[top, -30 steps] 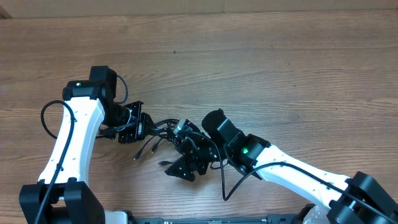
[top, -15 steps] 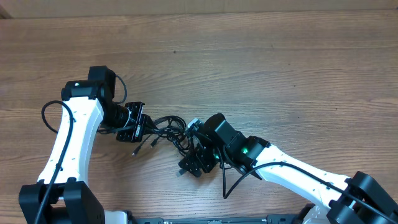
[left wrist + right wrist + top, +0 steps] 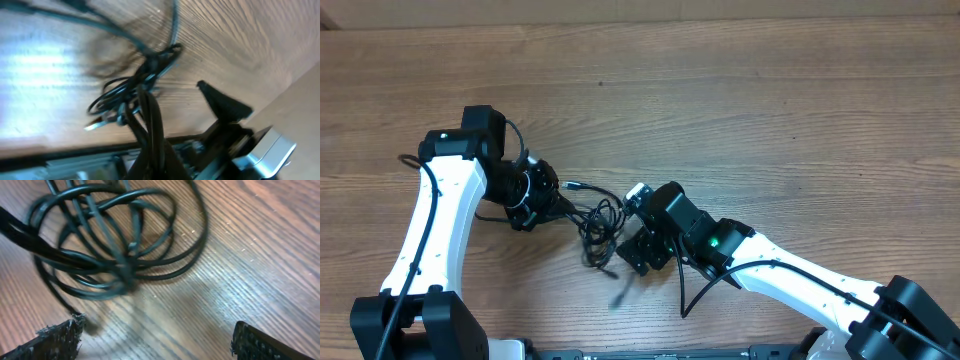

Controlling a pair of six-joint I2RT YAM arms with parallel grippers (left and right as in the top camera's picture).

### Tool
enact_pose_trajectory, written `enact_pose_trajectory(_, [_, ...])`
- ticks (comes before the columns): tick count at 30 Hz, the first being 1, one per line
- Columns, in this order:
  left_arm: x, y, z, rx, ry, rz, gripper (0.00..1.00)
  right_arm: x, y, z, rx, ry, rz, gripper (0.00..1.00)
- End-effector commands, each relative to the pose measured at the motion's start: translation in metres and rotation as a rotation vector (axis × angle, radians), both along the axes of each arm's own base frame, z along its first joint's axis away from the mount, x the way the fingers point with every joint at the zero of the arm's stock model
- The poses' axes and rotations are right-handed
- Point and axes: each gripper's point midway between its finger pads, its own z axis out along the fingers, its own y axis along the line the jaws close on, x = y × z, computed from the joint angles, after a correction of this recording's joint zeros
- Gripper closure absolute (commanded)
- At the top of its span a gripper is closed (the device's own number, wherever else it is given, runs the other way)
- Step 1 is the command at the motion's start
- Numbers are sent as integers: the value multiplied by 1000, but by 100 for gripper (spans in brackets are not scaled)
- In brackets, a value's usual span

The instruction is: Untangle cables

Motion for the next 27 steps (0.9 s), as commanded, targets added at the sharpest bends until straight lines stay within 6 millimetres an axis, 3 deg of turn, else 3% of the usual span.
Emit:
enact_pose_trajectory(1, [8,0,4,-27,-189,-210,96,10,-1,4,-19,-50,-6,4])
enact_pose_trajectory(12, [27,-1,4,-10,-416,-403,96,12,1,6,-8,-58,-6,4])
enact_pose_trajectory(20, [27,-5,2,16,-598,-679,94,18,7,13,27,-90,-8,0])
enact_pose_trajectory(21, [30,-2,0,40,-604,-685,82,19,8,14,31,-94,-8,0])
enact_pose_trajectory(22, [33,1,-1,64,-610,-689,5,19,8,14,33,-96,-8,0])
enact_pose_trajectory(23, [36,3,-2,81,-616,-691,0,19,9,15,34,-97,-8,0])
enact_pose_trajectory(27, [40,4,-3,96,-624,-681,0,19,9,15,34,-95,-8,0])
